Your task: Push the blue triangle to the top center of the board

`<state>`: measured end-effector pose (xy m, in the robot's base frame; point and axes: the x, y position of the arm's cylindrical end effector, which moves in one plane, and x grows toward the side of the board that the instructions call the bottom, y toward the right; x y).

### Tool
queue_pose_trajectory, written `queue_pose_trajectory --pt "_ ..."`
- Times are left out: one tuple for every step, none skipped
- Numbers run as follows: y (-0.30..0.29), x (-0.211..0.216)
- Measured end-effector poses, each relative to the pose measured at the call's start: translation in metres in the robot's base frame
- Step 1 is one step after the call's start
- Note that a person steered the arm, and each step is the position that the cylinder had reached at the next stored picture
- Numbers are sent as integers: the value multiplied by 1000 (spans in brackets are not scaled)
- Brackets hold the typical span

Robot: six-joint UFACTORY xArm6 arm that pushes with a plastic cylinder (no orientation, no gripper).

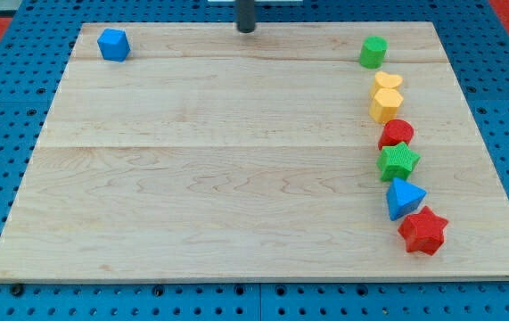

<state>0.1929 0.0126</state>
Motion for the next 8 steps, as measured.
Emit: queue_pose_trajectory --pt "47 0" --pt "172 3" --pt "260 33" --pt "276 150" --pt "267 245" --pt "214 316" --pt "153 338" --pt "70 338"
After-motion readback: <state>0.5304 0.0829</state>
